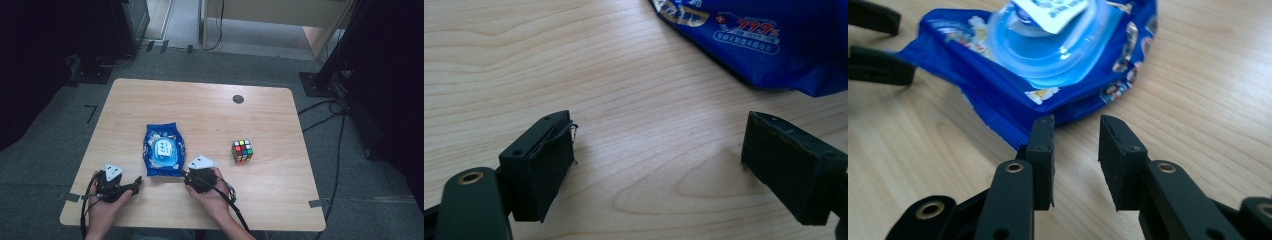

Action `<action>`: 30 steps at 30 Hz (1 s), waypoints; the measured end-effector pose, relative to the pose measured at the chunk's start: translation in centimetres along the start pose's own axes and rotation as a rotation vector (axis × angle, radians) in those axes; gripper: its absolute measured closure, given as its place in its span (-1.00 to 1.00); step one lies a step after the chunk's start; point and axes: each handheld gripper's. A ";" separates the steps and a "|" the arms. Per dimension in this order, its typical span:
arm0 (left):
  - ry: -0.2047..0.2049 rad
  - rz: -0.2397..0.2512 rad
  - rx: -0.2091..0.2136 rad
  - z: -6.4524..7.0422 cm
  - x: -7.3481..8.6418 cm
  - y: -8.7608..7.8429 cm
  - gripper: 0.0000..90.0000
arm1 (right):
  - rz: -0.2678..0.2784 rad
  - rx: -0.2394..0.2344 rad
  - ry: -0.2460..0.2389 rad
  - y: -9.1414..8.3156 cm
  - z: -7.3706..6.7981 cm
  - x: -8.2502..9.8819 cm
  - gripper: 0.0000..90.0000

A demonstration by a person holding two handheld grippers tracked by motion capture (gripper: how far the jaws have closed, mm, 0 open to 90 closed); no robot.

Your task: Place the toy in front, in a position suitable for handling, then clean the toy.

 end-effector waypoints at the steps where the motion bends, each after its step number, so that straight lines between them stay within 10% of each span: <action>1: 0.000 0.002 -0.010 0.0 0.0 0.0 -0.70 | 0.007 0.013 0.001 -0.2 0.0 -0.1 0.48; 5: 0.003 0.004 -0.005 0.1 0.1 0.0 -0.70 | 0.056 0.075 0.061 -1.0 0.9 -0.8 0.38; 30: -0.040 0.059 0.004 -0.1 -0.1 -0.7 -0.69 | 0.055 -0.031 0.089 2.4 0.4 -4.5 0.44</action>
Point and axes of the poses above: each handheld gripper's, and its own axes: y roughly forward along the jaws, x roughly out of its underside, z roughly to its right, and after that the axes turned 15 degrees about -y, right-handed
